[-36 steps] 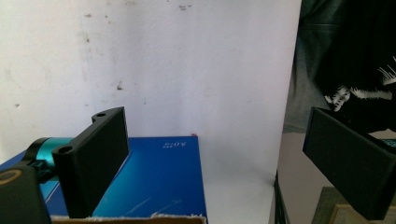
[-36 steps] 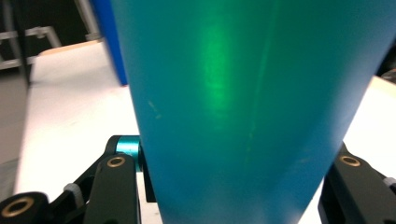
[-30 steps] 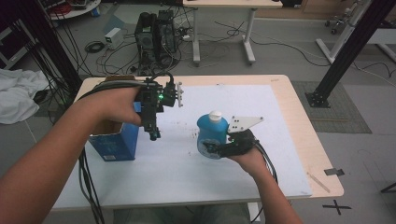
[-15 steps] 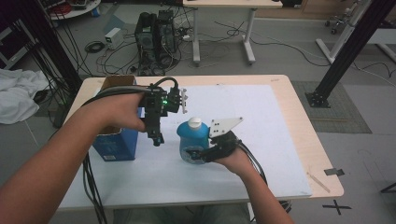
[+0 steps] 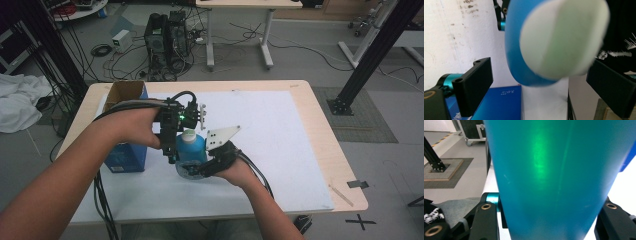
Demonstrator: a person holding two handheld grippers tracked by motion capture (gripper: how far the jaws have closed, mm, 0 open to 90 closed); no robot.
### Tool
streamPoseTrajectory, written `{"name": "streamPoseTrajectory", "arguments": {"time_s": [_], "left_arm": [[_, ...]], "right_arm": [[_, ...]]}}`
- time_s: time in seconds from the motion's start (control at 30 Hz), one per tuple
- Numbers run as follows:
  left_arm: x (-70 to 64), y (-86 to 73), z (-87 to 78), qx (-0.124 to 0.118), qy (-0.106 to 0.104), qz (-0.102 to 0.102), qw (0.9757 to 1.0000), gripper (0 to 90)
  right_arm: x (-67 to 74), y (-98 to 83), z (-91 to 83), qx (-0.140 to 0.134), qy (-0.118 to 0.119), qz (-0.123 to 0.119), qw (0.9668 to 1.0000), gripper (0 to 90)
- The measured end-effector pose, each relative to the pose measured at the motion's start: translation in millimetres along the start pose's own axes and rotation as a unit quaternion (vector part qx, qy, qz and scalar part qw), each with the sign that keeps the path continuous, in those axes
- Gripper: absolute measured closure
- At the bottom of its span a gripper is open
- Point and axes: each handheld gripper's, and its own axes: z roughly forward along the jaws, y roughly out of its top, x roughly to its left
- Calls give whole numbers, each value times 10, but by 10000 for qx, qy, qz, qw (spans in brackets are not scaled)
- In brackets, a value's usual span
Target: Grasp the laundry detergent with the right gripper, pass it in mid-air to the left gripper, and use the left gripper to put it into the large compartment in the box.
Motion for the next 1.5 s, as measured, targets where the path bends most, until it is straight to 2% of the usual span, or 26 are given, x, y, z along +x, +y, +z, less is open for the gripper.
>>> {"name": "streamPoseTrajectory", "arguments": {"time_s": [0.03, 0.13, 0.17, 0.23, 0.27, 0.33, 0.37, 0.4, 0.43, 0.47, 0.5, 0.53, 0.57, 0.6, 0.63, 0.67, 0.7, 0.77, 0.8, 0.93, 1.0, 1.03, 1.07, 1.1, 1.23, 1.5], "left_arm": [[1, 8, -1, 19, 62, 45, 10000, 70], [-5, 28, 14, -10, 47, 62, 10000, 70], [-8, 37, 17, -9, 25, 79, 10000, 70], [-30, 54, 34, -26, -11, 5, 10000, 70], [-20, 68, 32, 4, 37, 125, 9999, 70], [-54, 85, 55, -30, -38, 23, 10000, 70], [-48, 100, 56, -6, 13, 137, 9999, 69], [-68, 104, 64, -8, -40, 50, 10000, 70], [-57, 115, 63, 0, 2, 176, 9998, 70], [-76, 115, 73, -3, -118, 68, 9999, 70], [-66, 124, 66, 16, -6, 173, 9998, 69], [-60, 130, 70, 26, -14, 234, 9997, 70], [-79, 127, 79, 26, -81, 94, 9999, 70], [-63, 135, 76, 27, 12, 219, 9998, 70], [-75, 131, 86, 15, -68, 109, 9999, 70], [-77, 131, 93, 18, -100, 87, 9999, 70], [-72, 136, 90, 48, 18, 149, 9999, 70], [-64, 136, 94, 44, 6, 239, 9997, 70], [-77, 131, 95, 54, -57, 152, 9999, 72], [-94, 138, 86, 107, -27, 197, 9997, 138], [-113, 136, 88, 104, -55, 156, 9998, 141], [-97, 142, 82, 95, 16, 265, 9996, 142], [-95, 143, 78, 119, 14, 273, 9996, 153], [-114, 135, 80, 132, -66, 147, 9998, 162], [-112, 130, 80, 127, -46, 168, 9998, 167], [-110, 122, 87, 138, 35, 190, 9997, 240]], "right_arm": [[4, 11, 17, -39, -4, -9, 10000, 446], [-18, 44, 55, -142, -29, -217, 9997, 446], [19, 50, 51, -13, 64, 28, 10000, 446], [22, 65, 70, -42, 44, -3, 10000, 446], [13, 72, 82, -67, 15, -83, 9999, 446], [1, 81, 97, -81, 39, -194, 9998, 446], [10, 86, 103, -78, 31, -158, 9998, 446], [12, 88, 103, -53, 53, -136, 9999, 446], [13, 89, 105, -53, 58, -133, 9999, 446], [22, 92, 105, -46, 58, -79, 9999, 446], [25, 94, 107, -37, 66, -64, 10000, 446], [20, 97, 107, -31, 60, -106, 9999, 446], [16, 100, 106, -51, 70, -123, 9999, 446], [14, 103, 104, -63, 80, -145, 9998, 446], [13, 106, 104, -75, 85, -155, 9998, 446], [20, 109, 108, -94, 74, -126, 9998, 446], [21, 111, 107, -99, 54, -142, 9998, 446], [17, 115, 105, -95, 49, -175, 9998, 446], [21, 116, 104, -96, 48, -171, 9998, 446], [48, 116, 93, -65, 155, -19, 9999, 446], [33, 120, 102, -135, 53, -107, 9998, 446], [38, 118, 98, -108, 72, -71, 9999, 446], [36, 118, 91, -75, 101, -70, 9999, 446], [40, 118, 94, -82, 91, -43, 9999, 446], [36, 119, 103, -111, 55, -84, 9999, 446], [26, 125, 117, -195, 4, -165, 9997, 446]]}}
